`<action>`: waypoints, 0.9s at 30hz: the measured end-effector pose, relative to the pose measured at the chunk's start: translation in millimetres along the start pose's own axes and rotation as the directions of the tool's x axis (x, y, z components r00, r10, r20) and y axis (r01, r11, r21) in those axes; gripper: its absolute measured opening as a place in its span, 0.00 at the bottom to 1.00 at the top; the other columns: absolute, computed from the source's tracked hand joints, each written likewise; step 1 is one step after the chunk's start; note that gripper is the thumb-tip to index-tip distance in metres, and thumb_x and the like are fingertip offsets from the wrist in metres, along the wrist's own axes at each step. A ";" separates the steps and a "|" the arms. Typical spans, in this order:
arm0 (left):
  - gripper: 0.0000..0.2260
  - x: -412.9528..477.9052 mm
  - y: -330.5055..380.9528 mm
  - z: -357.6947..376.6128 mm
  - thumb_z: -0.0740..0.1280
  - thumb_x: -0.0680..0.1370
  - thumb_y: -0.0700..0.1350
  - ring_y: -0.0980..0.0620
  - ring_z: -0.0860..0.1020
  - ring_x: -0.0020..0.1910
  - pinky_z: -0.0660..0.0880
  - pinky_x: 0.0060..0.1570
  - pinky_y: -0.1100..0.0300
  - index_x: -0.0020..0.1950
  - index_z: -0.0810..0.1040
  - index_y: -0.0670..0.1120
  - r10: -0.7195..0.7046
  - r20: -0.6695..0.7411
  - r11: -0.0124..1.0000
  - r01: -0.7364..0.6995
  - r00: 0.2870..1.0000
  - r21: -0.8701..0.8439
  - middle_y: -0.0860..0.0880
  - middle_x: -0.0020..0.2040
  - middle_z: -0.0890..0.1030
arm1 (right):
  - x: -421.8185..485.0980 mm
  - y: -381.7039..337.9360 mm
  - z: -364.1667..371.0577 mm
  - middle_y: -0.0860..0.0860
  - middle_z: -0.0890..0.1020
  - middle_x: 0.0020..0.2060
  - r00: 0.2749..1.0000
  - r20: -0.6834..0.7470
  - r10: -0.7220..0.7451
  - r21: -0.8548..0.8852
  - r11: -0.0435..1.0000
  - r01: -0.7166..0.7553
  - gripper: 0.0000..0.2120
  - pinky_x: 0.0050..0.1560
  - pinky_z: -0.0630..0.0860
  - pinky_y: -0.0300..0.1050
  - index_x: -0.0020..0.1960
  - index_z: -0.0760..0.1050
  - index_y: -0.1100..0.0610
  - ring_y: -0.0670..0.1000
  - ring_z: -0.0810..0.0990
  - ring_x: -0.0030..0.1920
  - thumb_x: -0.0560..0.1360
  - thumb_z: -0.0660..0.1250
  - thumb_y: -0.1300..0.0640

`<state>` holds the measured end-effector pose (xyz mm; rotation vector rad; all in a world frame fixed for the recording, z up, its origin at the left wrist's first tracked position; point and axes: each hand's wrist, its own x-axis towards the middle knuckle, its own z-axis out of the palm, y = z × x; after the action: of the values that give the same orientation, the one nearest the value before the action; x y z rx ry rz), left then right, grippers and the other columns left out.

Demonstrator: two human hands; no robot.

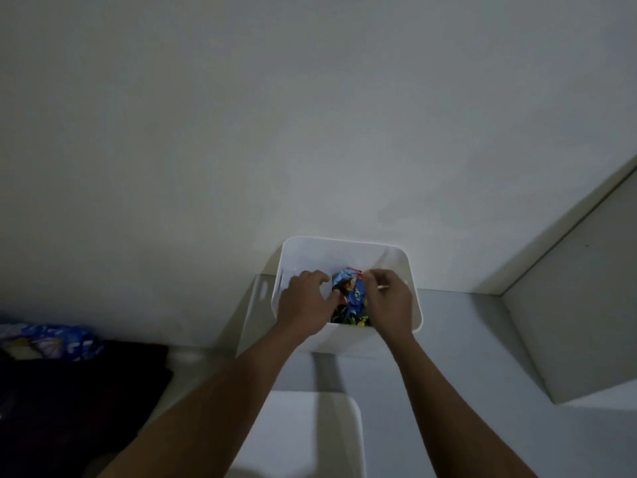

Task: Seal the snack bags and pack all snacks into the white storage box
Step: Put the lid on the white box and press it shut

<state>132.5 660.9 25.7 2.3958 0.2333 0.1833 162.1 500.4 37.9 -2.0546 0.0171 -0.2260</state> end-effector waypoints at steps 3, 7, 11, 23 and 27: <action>0.11 -53.9 -19.4 -3.3 0.69 0.74 0.53 0.47 0.77 0.50 0.75 0.48 0.53 0.52 0.79 0.50 0.182 -0.187 0.983 -0.177 0.965 0.042 0.51 0.48 0.79 | -58.0 24.9 -1.9 0.49 0.83 0.39 0.998 0.046 -0.044 -0.006 0.999 0.044 0.06 0.41 0.76 0.42 0.49 0.81 0.55 0.45 0.81 0.39 0.78 0.67 0.54; 0.13 -135.6 -75.2 13.1 0.69 0.72 0.57 0.51 0.75 0.47 0.76 0.45 0.51 0.51 0.77 0.51 0.099 -0.182 0.994 -0.090 0.978 0.056 0.55 0.45 0.76 | -136.9 80.1 -6.6 0.50 0.83 0.46 0.967 0.207 0.146 -0.157 0.981 -0.115 0.13 0.44 0.76 0.40 0.57 0.79 0.55 0.42 0.81 0.39 0.77 0.68 0.48; 0.32 -212.5 -139.7 30.7 0.74 0.67 0.62 0.41 0.74 0.62 0.74 0.57 0.44 0.66 0.74 0.48 -0.247 0.032 0.938 0.230 0.969 0.260 0.46 0.62 0.77 | -201.9 126.5 -16.3 0.53 0.77 0.60 0.830 0.400 0.388 -0.374 0.896 -0.239 0.28 0.56 0.74 0.43 0.69 0.72 0.55 0.51 0.78 0.58 0.73 0.72 0.45; 0.41 -285.9 -187.1 24.5 0.76 0.71 0.51 0.40 0.65 0.72 0.67 0.69 0.44 0.78 0.57 0.47 -0.574 0.182 0.818 0.550 0.798 0.171 0.41 0.74 0.65 | -279.7 148.6 -8.5 0.57 0.73 0.66 0.778 0.268 0.569 -0.361 0.808 -0.466 0.42 0.66 0.69 0.56 0.72 0.68 0.52 0.61 0.72 0.67 0.64 0.79 0.40; 0.42 -290.3 -185.0 23.7 0.78 0.69 0.50 0.41 0.68 0.69 0.70 0.67 0.45 0.78 0.60 0.49 -0.588 0.253 0.808 0.574 0.768 0.133 0.44 0.71 0.70 | -279.2 150.2 -9.4 0.57 0.72 0.67 0.750 0.239 0.617 -0.359 0.774 -0.522 0.41 0.66 0.70 0.59 0.72 0.69 0.51 0.62 0.71 0.68 0.63 0.80 0.41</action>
<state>-167.1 717.5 -135.8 2.2377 0.8373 -0.4604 -101.1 450.8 -132.1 -2.2241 0.4912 0.5603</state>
